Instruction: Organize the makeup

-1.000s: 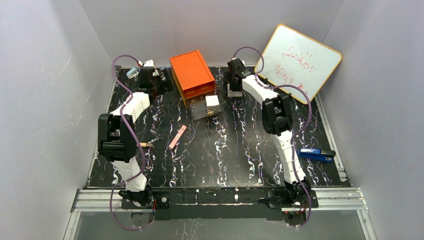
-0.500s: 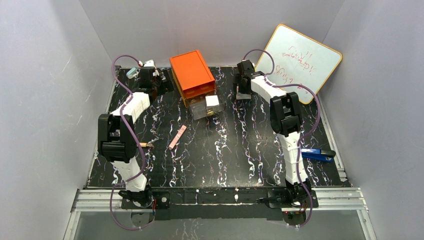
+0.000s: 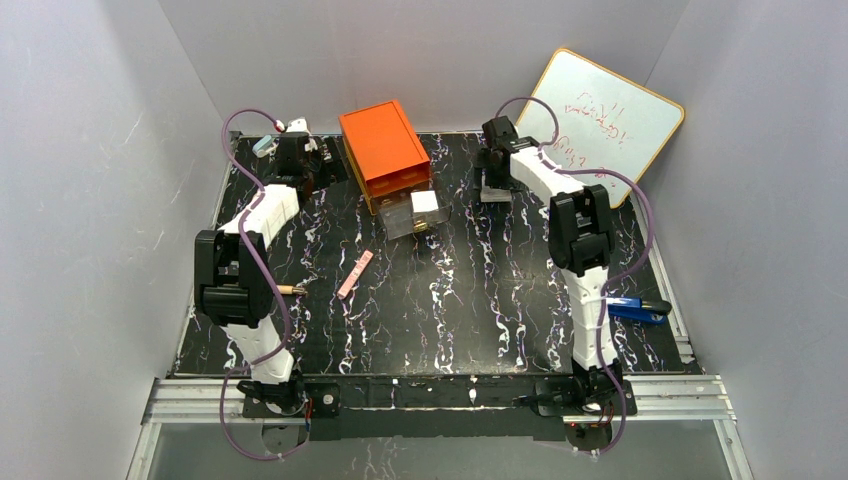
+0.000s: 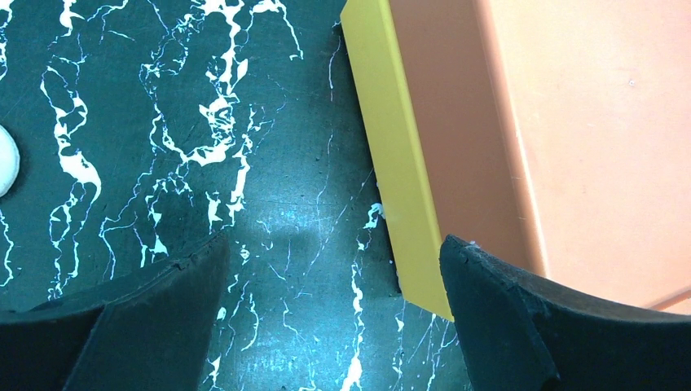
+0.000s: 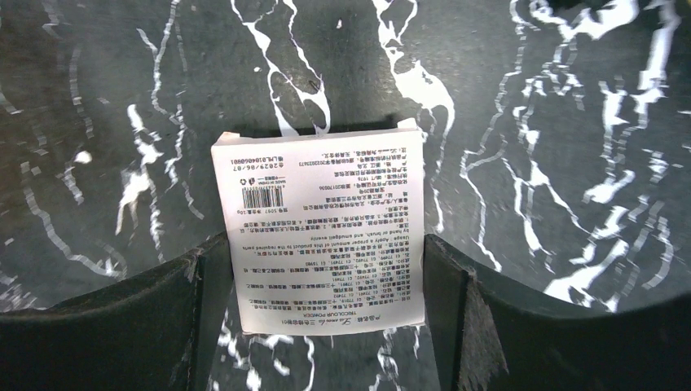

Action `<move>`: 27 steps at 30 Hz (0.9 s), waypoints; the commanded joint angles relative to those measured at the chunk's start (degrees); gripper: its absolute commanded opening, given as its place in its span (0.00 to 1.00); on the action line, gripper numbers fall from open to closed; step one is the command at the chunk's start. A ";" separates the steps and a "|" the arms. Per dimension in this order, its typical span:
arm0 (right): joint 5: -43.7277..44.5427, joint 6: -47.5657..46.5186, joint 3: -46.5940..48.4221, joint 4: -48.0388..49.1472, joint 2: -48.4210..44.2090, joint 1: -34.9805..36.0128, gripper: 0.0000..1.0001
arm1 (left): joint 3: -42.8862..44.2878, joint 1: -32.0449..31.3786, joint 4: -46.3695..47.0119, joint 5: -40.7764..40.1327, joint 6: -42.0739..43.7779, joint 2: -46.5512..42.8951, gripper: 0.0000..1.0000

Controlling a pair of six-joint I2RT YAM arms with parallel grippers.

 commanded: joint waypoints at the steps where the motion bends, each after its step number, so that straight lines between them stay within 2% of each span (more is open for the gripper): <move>1: -1.23 -0.69 1.35 1.33 -11.55 0.39 0.01 | 0.06 0.38 -0.80 1.06 -0.65 -4.29 0.98; 7: -3.97 -0.82 -2.68 6.94 -19.84 3.22 0.01 | -0.15 0.38 -0.81 1.63 -1.39 -4.52 0.98; 11: -4.59 -1.81 -2.81 9.31 -22.51 7.78 0.01 | -0.50 0.38 -0.83 1.63 -1.73 -4.94 0.99; 15: -3.52 -3.22 -1.67 10.50 -22.24 14.29 0.01 | -1.03 0.38 -0.56 1.63 -2.28 -5.36 0.98; 27: -3.90 -1.50 0.77 8.20 -17.06 23.37 0.01 | -2.24 0.38 -0.80 0.41 -1.33 -7.87 0.98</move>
